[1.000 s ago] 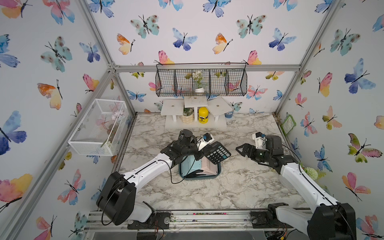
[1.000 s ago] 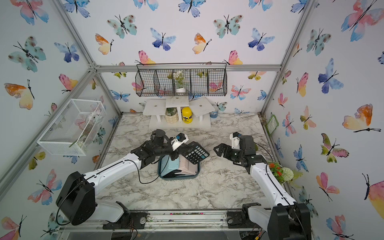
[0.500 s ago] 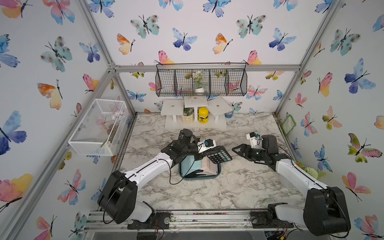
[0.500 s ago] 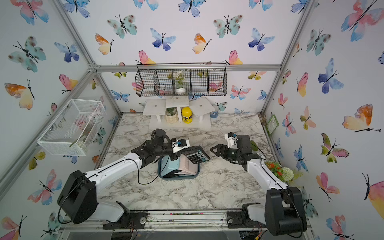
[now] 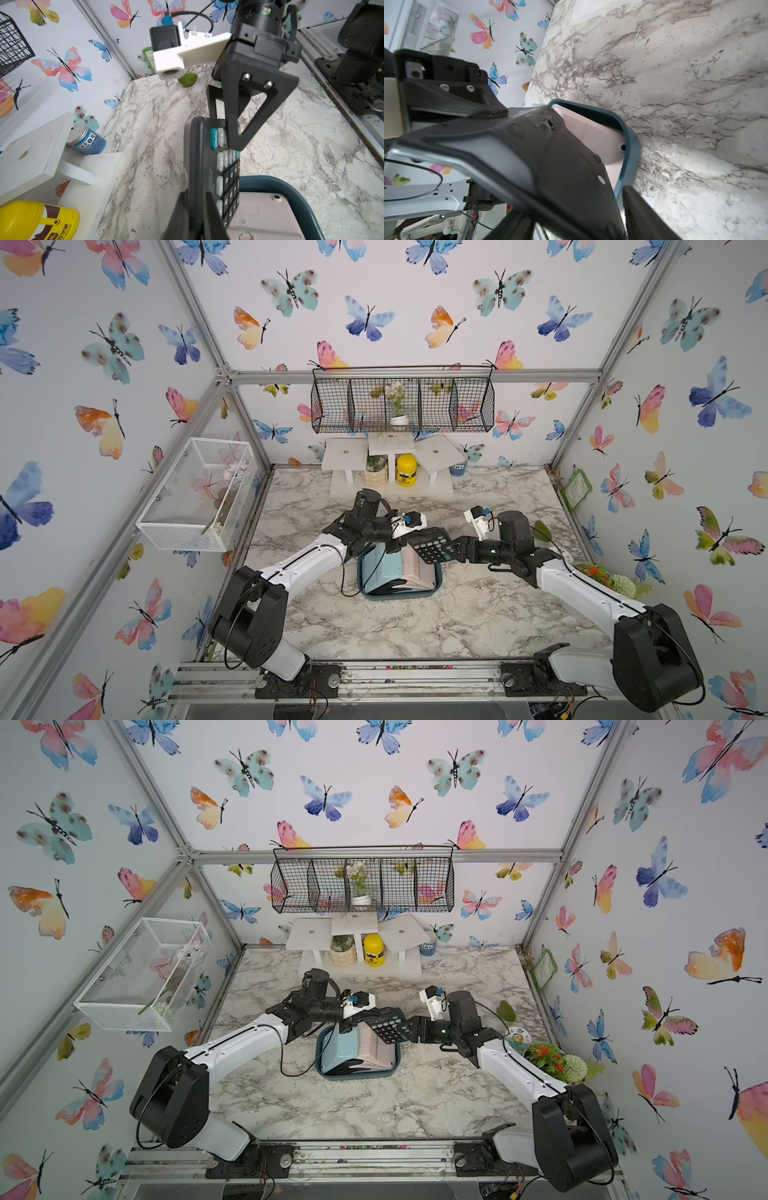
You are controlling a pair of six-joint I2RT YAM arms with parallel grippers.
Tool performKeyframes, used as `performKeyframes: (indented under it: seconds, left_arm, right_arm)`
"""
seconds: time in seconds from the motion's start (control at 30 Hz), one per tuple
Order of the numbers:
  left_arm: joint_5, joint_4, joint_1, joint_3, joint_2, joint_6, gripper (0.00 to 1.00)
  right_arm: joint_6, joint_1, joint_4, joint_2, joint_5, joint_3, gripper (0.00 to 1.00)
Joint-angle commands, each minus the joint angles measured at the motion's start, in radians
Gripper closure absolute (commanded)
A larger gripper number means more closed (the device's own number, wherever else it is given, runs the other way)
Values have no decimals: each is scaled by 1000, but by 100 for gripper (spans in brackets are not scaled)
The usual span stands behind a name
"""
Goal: Put the calculator in the storage box
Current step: Place the calculator in the storage box.
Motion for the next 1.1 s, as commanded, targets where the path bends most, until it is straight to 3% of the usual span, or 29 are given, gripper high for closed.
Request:
performKeyframes:
  seconds: [0.0,0.07,0.2,0.3,0.6,1.07]
  left_arm:
    - [48,38,2,27,12,-29,100]
    - [53,35,3,31,16,-38,99]
    - [76,36,9,26,13,-59,70]
    - [87,43,14,15,10,-67,64]
    - [131,63,35,-3,-42,-106,61]
    - [201,160,60,-44,-89,-257,60]
  right_arm:
    - [-62,47,-4,-14,111,18,33]
    - [-81,64,-4,-20,142,14,34]
    - [-115,99,1,-20,198,12,37]
    - [-145,146,-13,-9,272,24,44]
    - [-188,253,-36,-54,473,10,46]
    - [-207,347,-30,-30,545,-32,60]
